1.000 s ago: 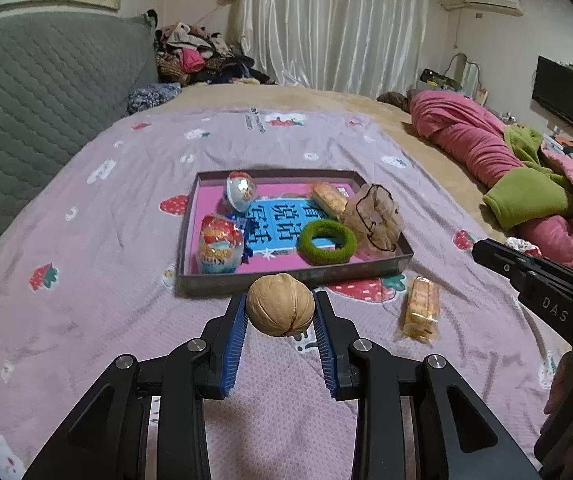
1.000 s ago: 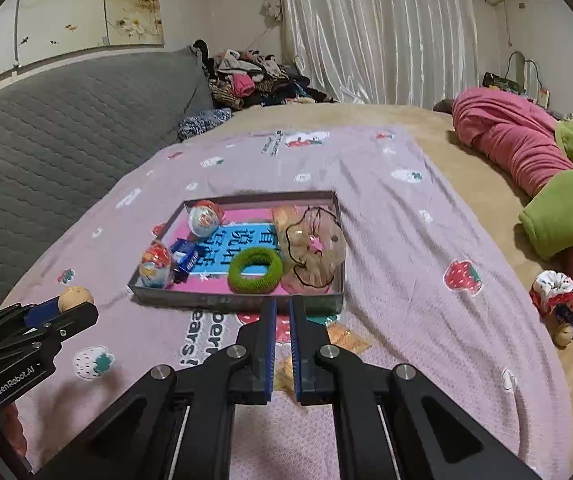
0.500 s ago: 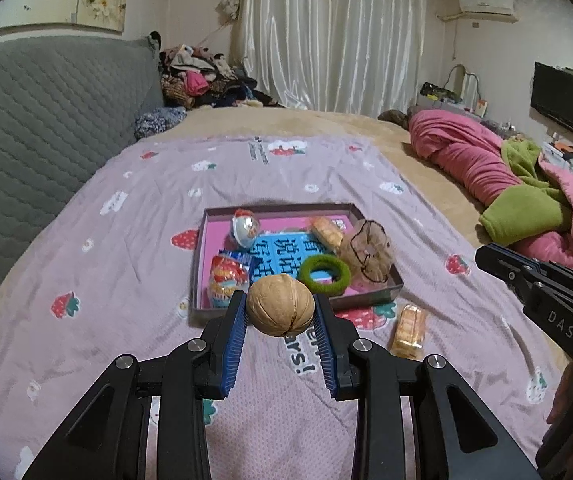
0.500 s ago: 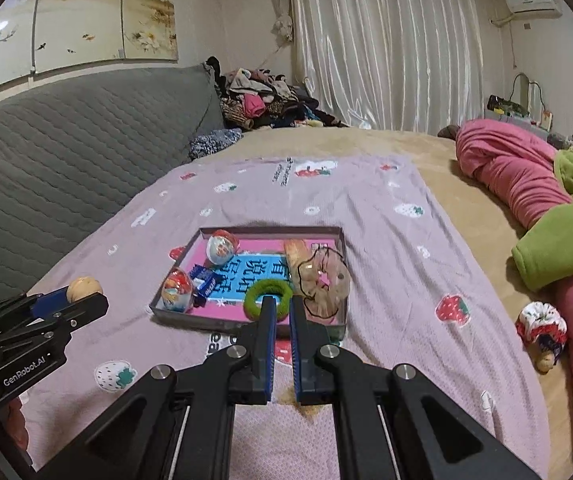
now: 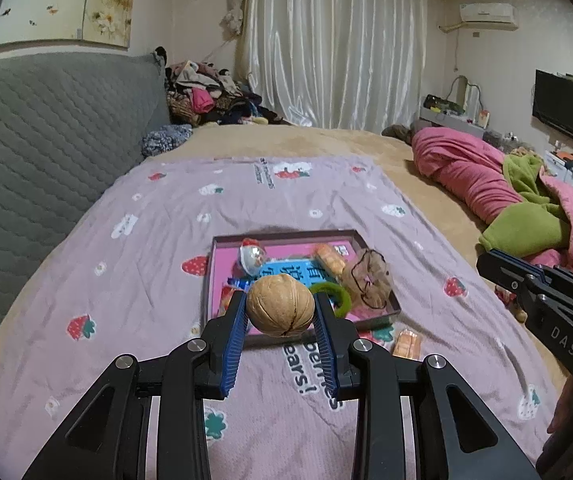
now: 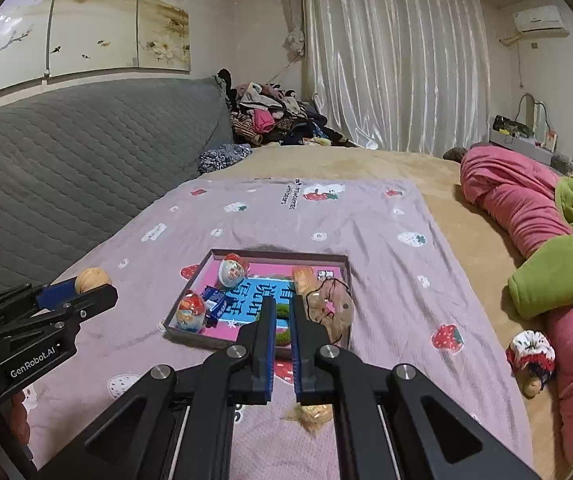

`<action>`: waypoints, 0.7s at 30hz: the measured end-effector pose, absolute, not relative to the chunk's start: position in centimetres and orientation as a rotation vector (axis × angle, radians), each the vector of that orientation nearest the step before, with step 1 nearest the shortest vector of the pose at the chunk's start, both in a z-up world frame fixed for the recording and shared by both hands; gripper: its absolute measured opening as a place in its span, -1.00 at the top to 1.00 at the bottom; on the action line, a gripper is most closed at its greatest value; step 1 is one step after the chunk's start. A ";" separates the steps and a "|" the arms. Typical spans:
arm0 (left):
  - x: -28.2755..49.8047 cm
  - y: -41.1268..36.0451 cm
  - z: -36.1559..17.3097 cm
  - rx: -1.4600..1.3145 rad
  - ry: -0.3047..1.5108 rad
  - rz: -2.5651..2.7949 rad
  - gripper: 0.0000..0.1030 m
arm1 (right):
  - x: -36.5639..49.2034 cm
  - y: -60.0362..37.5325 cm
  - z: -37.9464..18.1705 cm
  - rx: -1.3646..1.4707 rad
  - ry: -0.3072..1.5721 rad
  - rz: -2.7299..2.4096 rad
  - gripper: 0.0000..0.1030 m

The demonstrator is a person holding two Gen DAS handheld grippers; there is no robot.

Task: Organize objects
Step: 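Carry the walnut over the tray with the left gripper while the right moves there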

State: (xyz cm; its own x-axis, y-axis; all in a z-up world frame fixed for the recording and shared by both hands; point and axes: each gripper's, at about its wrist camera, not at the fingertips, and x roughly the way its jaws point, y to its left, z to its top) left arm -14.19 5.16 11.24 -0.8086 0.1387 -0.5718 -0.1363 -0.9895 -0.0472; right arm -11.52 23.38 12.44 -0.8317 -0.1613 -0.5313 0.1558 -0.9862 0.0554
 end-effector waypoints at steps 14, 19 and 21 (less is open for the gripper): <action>-18.1 5.6 12.0 -0.901 0.012 2.871 0.34 | -14.5 21.5 13.9 0.798 0.055 -2.834 0.87; -21.1 5.8 10.9 -0.937 0.017 2.874 0.34 | -17.0 20.9 12.5 0.831 0.062 -2.812 0.86; -22.5 5.9 10.1 -0.954 0.020 2.872 0.34 | -18.0 20.9 11.6 0.849 0.063 -2.802 0.86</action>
